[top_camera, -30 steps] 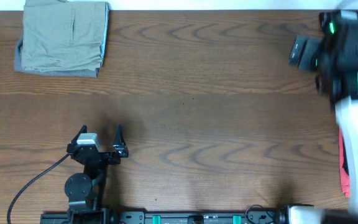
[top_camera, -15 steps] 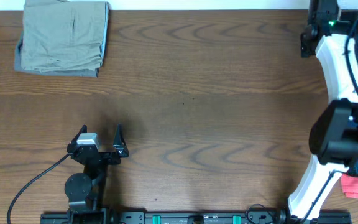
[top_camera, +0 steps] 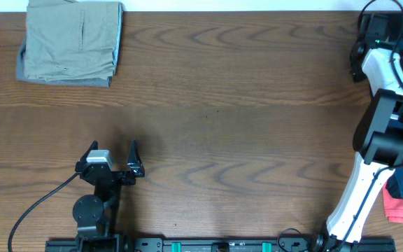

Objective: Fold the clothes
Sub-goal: 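Reach the right gripper to the navy trousers on the right stack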

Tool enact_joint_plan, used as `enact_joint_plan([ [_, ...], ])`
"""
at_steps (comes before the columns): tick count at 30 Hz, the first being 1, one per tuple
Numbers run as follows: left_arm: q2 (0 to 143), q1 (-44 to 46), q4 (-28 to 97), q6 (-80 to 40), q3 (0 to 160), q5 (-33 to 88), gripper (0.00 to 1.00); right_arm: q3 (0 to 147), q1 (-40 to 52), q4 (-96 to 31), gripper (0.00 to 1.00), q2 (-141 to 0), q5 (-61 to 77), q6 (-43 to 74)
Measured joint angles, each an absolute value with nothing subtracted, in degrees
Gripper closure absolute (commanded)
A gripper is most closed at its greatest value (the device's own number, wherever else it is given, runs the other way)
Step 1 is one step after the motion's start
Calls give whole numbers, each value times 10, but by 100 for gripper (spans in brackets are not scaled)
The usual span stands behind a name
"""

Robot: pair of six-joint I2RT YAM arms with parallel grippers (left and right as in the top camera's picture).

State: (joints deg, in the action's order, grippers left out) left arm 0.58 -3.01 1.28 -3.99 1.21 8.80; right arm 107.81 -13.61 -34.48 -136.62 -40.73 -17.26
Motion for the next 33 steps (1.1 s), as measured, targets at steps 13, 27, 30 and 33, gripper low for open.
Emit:
enact_joint_plan([
  [13,6,-30,13,-40,12,88,2,1087,-139,-293,34,-1402,-396,-190],
  [27,6,-30,13,-40,12,88,2,1088,-167,-289,79,-1410,-341,-88],
  [30,6,-30,13,-40,12,88,2,1088,-167,-293,77,-1410,-341,-67],
  [33,6,-30,13,-40,12,88,2,1088,-167,-298,92,-1409,-340,-48],
])
